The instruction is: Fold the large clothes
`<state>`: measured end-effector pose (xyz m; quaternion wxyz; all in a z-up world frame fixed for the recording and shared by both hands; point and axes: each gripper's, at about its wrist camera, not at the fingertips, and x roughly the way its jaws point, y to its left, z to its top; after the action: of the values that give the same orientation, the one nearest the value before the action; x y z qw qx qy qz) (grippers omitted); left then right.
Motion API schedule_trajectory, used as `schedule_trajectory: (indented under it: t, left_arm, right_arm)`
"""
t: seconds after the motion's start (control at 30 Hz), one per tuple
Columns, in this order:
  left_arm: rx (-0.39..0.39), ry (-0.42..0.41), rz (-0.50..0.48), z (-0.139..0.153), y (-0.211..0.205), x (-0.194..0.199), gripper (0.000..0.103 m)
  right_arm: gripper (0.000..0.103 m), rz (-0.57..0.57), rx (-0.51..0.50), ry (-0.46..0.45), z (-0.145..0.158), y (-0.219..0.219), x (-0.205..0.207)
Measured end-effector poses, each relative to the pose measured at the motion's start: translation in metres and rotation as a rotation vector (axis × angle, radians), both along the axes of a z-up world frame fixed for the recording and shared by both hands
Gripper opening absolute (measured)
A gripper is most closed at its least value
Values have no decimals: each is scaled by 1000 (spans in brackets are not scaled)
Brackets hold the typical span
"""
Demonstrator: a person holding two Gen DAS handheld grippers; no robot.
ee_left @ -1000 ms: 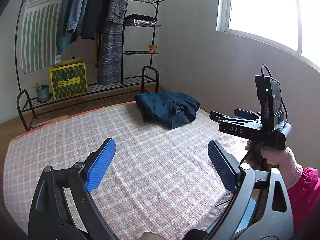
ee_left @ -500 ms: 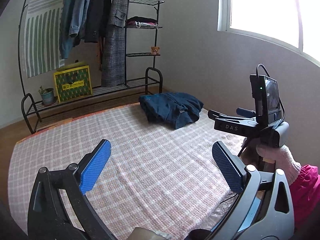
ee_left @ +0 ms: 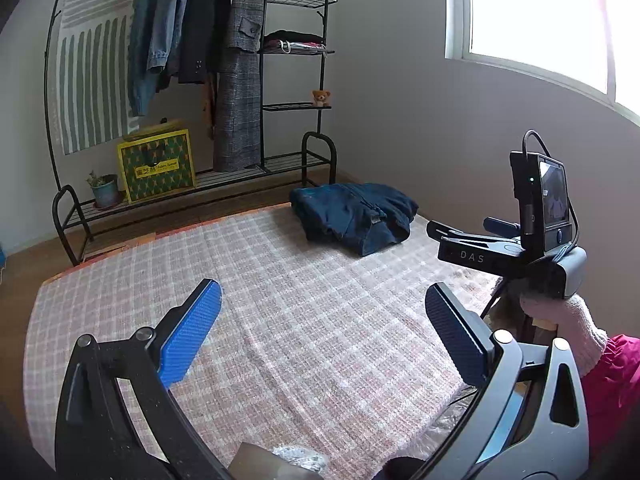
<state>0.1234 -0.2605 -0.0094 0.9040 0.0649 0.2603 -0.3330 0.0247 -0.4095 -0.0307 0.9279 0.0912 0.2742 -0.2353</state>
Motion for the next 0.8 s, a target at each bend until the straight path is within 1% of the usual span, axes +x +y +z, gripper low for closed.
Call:
schedule_trajectory:
  t: [0.5, 0.8]
  left_arm:
    - [4, 4, 3, 0, -2, 0, 103]
    - [25, -5, 7, -4, 2, 0, 103]
  right_arm:
    - [103, -1, 5, 4, -4, -4, 1]
    - [103, -2, 7, 14, -6, -3, 0]
